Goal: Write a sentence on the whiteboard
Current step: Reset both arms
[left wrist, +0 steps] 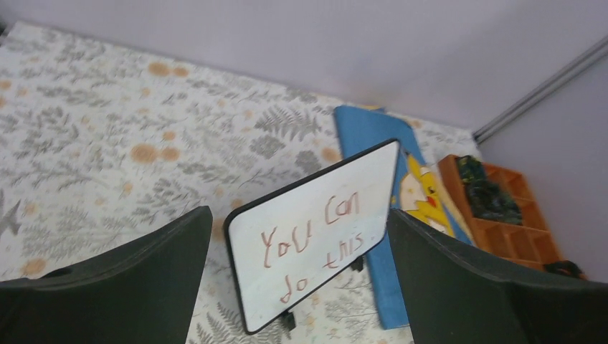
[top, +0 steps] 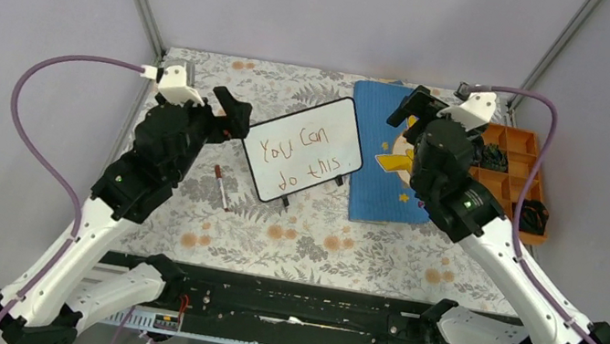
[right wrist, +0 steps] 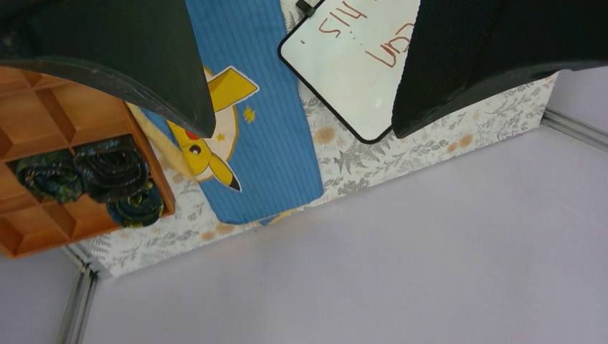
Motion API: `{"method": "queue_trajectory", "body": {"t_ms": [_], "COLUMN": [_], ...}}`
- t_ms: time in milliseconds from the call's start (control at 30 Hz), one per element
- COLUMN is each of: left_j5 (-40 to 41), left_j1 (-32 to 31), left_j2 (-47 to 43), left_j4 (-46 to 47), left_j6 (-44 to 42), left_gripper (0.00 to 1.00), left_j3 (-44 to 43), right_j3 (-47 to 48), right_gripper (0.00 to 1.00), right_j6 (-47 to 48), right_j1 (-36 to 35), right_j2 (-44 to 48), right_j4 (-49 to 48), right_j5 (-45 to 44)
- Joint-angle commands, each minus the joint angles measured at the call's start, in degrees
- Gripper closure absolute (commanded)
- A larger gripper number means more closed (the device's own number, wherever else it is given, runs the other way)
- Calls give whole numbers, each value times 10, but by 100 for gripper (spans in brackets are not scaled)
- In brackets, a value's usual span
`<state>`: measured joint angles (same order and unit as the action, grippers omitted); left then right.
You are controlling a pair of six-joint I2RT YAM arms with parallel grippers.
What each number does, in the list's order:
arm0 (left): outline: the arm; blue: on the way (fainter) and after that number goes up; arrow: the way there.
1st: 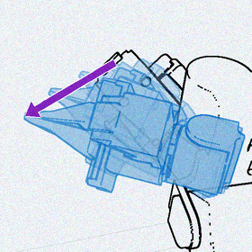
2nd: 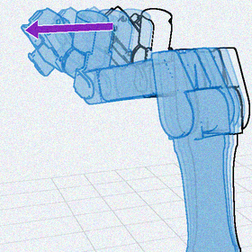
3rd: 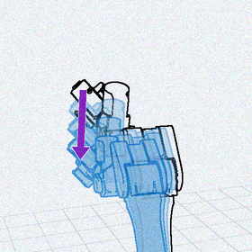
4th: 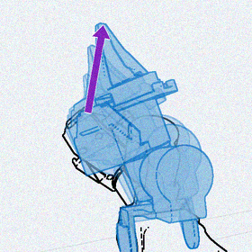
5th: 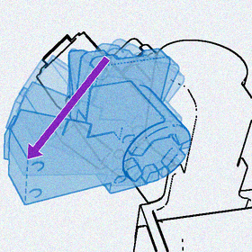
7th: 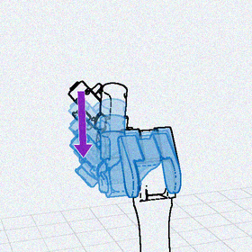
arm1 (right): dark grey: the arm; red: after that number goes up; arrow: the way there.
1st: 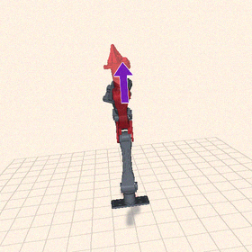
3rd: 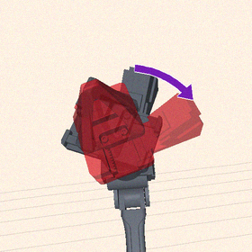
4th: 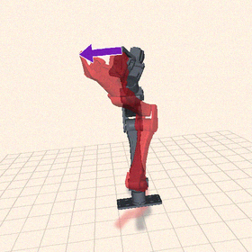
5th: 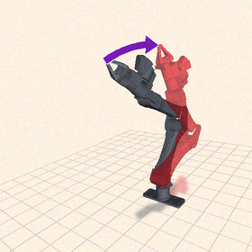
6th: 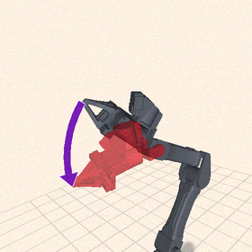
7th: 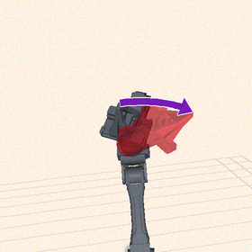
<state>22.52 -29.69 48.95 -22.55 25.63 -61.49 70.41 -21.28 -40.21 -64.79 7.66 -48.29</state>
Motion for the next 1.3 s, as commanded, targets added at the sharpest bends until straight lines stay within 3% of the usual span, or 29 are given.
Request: {"method": "queue_trajectory", "body": {"t_ms": [0, 200, 400, 500, 567, 633, 700, 833, 967, 1100, 1267], "left_j5": [-30, -20, 58, 131, 245, 327, 348, 322, 266, 256, 203], "left_j1": [-15, -60, -139, -156, -157, -157, -163, -172, -171, -171, -170], "left_j2": [1, 29, 93, 118, 128, 156, 175, 168, 168, 150, 82], "left_j4": [12, 36, 81, 107, 138, 101, 62, 29, -22, -45, 32], "left_j6": [-30, -81, -140, -131, -68, -15, 0, 87, 72, 15, -27], "left_gripper": [1, 1, 1, 1, 1, 1, 1, 1, 1, 1, 1], "left_j3": [-60, -103, -151, -159, -150, -175, -200, -193, -203, -145, -81], "right_j3": [30, 13, -12, -32, -43, -58, -64, -75, -63, -76, -135], "right_gripper": [0, 0, 0, 0, 0, 0, 0, 0, 0, 0, 0], "right_j6": [107, 159, 278, 294, 296, 291, 273, 160, 103, 146, 176], "right_j1": [-1, -5, -70, -76, -76, -76, -76, -76, -76, -76, -76], "right_j2": [52, 114, 119, 121, 115, 100, 83, 101, 118, 147, 198], "right_j4": [-80, -97, -145, -171, -189, -221, -250, -218, -142, -82, -161], "right_j5": [27, 58, -24, -49, -76, -135, -190, -156, -111, -9, -3]}}
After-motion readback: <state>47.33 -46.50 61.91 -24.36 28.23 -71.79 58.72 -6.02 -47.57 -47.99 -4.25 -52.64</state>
